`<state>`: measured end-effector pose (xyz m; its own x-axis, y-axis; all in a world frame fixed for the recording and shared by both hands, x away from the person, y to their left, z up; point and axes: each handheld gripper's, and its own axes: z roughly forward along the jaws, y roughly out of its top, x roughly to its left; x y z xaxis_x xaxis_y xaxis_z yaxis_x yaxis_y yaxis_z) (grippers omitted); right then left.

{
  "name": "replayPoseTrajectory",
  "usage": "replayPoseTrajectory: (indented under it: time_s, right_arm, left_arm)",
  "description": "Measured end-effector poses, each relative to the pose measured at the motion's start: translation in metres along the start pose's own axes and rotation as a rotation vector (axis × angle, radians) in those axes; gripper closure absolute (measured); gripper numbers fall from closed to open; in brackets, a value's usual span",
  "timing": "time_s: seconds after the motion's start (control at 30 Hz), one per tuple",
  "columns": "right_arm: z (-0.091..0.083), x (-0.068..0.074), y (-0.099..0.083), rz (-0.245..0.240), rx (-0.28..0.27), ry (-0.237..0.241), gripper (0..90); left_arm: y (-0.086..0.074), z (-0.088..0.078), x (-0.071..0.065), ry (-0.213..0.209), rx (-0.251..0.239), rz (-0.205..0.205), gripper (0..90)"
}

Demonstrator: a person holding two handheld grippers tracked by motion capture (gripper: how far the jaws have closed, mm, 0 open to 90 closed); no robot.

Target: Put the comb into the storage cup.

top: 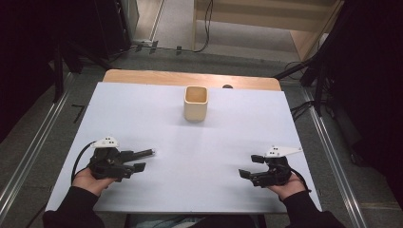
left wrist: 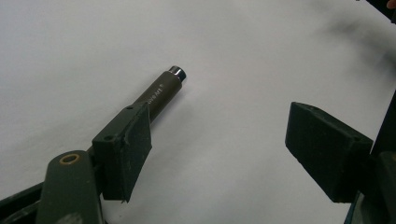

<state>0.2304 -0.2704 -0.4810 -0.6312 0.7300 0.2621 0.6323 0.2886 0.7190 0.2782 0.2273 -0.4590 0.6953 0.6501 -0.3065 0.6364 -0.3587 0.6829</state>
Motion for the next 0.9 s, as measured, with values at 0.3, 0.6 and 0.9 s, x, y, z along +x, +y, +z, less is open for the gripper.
replayPoseTrajectory:
  time_s: [0.3, 0.6, 0.9]
  right_arm:
    - [0.0025, -0.0013, 0.0005, 0.002, 0.01, 0.014, 16.3]
    - [0.0033, -0.0007, 0.0003, -0.003, 0.02, 0.004, 16.3]
    - [0.0043, -0.0019, 0.0, -0.001, 0.02, 0.003, 16.3]
  left_arm:
    - [0.0004, 0.0005, 0.002, -0.011, 0.003, -0.008, 23.3]
    - [0.0001, -0.0001, 0.0027, -0.007, -0.003, -0.02, 23.3]
    - [0.0005, 0.0004, 0.0024, -0.008, -0.002, -0.027, 23.3]
